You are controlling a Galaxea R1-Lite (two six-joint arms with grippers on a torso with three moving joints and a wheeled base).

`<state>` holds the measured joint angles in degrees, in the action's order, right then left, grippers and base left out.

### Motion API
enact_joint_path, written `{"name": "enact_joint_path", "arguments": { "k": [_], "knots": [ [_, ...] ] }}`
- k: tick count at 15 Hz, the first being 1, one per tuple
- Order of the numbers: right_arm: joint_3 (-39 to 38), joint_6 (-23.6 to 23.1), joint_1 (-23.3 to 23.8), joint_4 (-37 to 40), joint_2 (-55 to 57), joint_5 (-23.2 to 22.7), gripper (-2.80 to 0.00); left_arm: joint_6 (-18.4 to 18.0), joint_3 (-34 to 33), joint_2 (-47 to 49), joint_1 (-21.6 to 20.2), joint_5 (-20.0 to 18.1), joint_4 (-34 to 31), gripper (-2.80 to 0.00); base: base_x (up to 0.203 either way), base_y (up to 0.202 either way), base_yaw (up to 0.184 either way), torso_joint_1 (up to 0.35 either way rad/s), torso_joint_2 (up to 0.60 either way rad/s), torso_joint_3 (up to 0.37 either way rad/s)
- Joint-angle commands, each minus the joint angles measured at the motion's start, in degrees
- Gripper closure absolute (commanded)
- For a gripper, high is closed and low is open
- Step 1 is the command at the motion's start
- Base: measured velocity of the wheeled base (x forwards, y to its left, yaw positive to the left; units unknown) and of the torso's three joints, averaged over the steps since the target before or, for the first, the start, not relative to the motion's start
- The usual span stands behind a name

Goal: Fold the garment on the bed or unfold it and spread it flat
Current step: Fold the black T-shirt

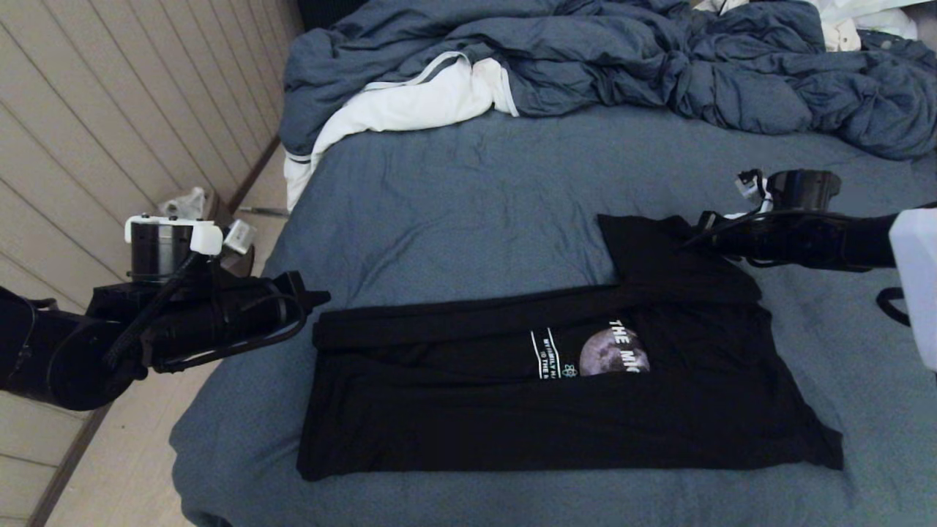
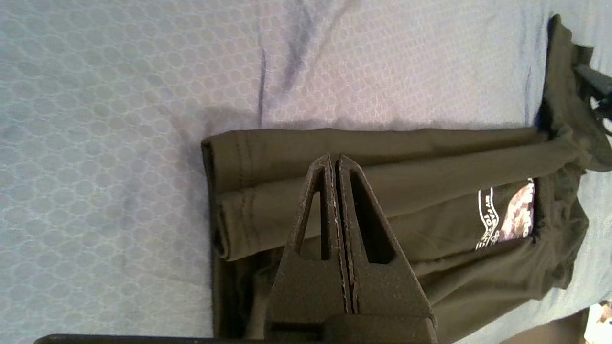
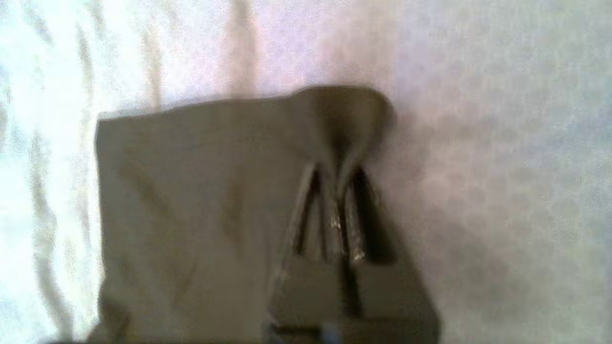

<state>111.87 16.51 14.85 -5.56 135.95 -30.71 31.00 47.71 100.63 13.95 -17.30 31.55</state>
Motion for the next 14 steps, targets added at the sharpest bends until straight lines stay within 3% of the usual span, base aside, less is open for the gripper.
{"name": "enact_joint_path", "arguments": {
  "k": [1,8,14],
  "knots": [
    [0.07,0.24,0.01,-0.15,-0.47,-0.06,0.0,0.2,0.01,0.39,0.03,-0.1,0.23,0.0,0.0,0.0,0.0,0.0,0.0,0.0],
    [-2.74,4.64,0.01,-0.81,-7.17,0.2,0.0,0.2,0.01,0.7,0.03,-0.1,0.19,0.0,0.0,0.0,0.0,0.0,0.0,0.0],
    [-16.67,5.04,-0.16,-1.55,-20.75,-2.27,0.0,0.25,0.01,0.62,-0.03,-0.1,0.27,0.0,0.0,0.0,0.0,0.0,0.0,0.0]
  ]
}}
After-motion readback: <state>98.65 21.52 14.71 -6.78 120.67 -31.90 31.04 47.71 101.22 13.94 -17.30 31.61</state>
